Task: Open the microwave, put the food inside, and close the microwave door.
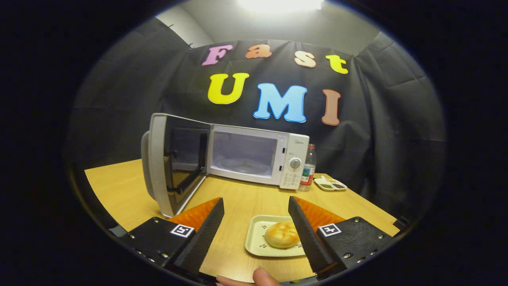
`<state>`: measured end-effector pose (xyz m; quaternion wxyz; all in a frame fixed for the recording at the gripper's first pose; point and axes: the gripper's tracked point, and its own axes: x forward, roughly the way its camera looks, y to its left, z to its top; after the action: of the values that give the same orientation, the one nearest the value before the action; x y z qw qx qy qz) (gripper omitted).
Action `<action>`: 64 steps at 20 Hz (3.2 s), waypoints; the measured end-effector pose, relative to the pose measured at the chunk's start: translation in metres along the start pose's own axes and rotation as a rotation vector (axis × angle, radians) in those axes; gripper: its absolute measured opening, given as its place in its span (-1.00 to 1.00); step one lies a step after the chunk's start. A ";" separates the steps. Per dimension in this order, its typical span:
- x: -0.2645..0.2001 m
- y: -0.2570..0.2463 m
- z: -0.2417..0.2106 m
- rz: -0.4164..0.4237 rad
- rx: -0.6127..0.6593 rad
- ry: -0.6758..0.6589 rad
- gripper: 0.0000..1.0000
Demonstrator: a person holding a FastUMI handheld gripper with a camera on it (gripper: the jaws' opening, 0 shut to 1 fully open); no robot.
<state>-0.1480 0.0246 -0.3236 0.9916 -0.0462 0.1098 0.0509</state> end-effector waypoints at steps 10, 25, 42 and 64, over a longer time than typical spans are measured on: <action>0.040 -0.040 -0.094 0.007 0.189 0.322 0.97; 0.042 -0.032 -0.066 0.025 0.084 0.283 0.37; 0.175 0.050 0.045 0.202 0.123 0.193 0.37; 0.395 0.086 0.033 0.071 0.205 0.220 0.36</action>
<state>0.2332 0.1488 -0.3862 0.9706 0.0540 0.2240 0.0693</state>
